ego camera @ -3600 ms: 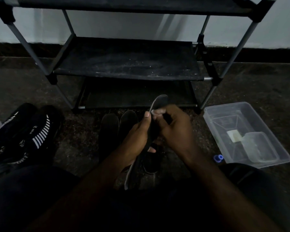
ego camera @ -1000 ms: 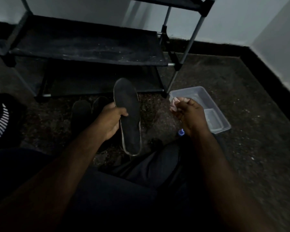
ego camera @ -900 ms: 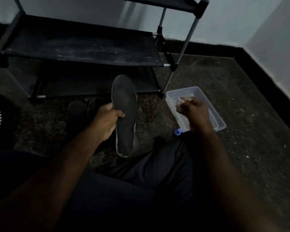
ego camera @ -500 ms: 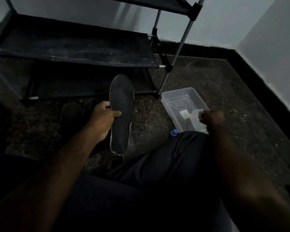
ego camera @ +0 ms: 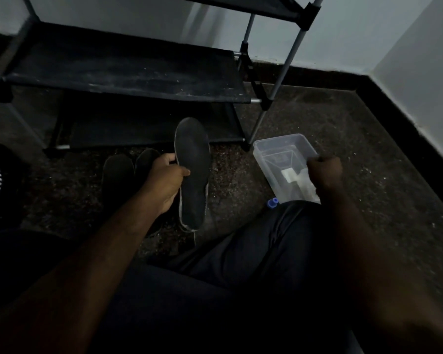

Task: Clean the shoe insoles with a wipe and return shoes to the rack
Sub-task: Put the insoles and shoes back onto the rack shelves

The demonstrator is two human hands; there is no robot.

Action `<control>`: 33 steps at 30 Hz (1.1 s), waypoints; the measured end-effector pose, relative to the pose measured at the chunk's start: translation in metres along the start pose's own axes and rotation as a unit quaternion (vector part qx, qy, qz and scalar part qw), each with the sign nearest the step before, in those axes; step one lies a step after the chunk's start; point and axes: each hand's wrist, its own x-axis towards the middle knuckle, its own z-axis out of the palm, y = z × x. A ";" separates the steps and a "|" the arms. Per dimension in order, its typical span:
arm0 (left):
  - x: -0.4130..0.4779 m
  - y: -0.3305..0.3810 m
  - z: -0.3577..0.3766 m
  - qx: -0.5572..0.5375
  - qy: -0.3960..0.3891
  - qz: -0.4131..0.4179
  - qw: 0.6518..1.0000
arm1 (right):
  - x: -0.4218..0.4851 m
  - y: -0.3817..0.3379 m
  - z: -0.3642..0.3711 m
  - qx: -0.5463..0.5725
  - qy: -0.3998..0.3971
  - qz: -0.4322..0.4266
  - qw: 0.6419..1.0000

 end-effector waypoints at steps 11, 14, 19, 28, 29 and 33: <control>0.000 -0.006 -0.007 -0.053 0.055 -0.030 0.997 | -0.161 -0.084 0.110 0.194 -0.439 -0.080 0.873; 0.004 -0.014 -0.008 -0.009 0.057 -0.031 0.998 | -0.164 -0.076 0.122 0.202 -0.453 -0.084 0.864; 0.004 -0.020 -0.011 0.089 0.026 -0.072 0.993 | -0.134 -0.064 0.130 0.105 -0.357 -0.067 0.926; 0.019 -0.029 -0.040 0.197 0.108 -0.049 0.973 | -0.125 -0.049 0.148 -0.044 -0.300 -0.087 0.949; 0.023 -0.033 -0.043 0.209 0.116 -0.046 0.970 | -0.124 -0.047 0.150 -0.052 -0.296 -0.094 0.949; 0.030 -0.042 -0.054 0.281 0.137 -0.028 0.950 | -0.121 -0.041 0.152 -0.124 -0.280 -0.122 0.944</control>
